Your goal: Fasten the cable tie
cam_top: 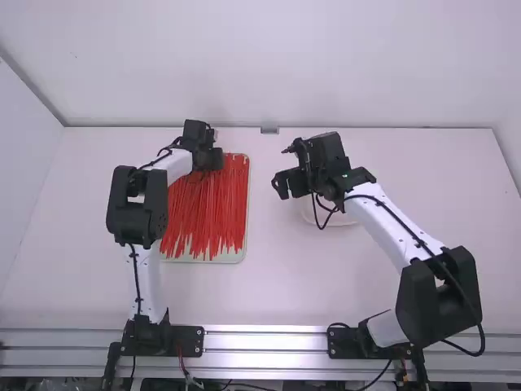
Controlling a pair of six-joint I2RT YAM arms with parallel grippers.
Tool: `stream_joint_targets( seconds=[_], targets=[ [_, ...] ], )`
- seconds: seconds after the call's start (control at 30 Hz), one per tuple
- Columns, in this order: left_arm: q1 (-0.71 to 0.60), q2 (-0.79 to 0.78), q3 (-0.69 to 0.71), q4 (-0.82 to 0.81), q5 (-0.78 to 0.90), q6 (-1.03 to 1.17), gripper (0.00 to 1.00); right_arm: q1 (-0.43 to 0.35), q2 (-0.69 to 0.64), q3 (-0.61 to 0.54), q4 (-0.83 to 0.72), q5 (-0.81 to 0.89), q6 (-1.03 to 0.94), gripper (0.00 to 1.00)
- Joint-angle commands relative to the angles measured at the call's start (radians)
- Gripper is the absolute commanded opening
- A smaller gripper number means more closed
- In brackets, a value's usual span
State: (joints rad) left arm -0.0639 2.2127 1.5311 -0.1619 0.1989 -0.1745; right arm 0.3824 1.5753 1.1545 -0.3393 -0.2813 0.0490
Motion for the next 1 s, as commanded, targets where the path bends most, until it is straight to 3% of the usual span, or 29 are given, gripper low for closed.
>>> stream_joint_targets(
  seconds=[0.0,0.97],
  targets=[
    [-0.008,0.013,-0.015,-0.002,0.021,0.006,0.21,-0.002,0.008,0.028,0.002,-0.002,-0.002,0.98],
    [-0.033,0.013,-0.041,0.028,-0.059,0.007,0.17,-0.002,0.008,0.028,-0.002,-0.003,-0.001,0.99]
  ],
)
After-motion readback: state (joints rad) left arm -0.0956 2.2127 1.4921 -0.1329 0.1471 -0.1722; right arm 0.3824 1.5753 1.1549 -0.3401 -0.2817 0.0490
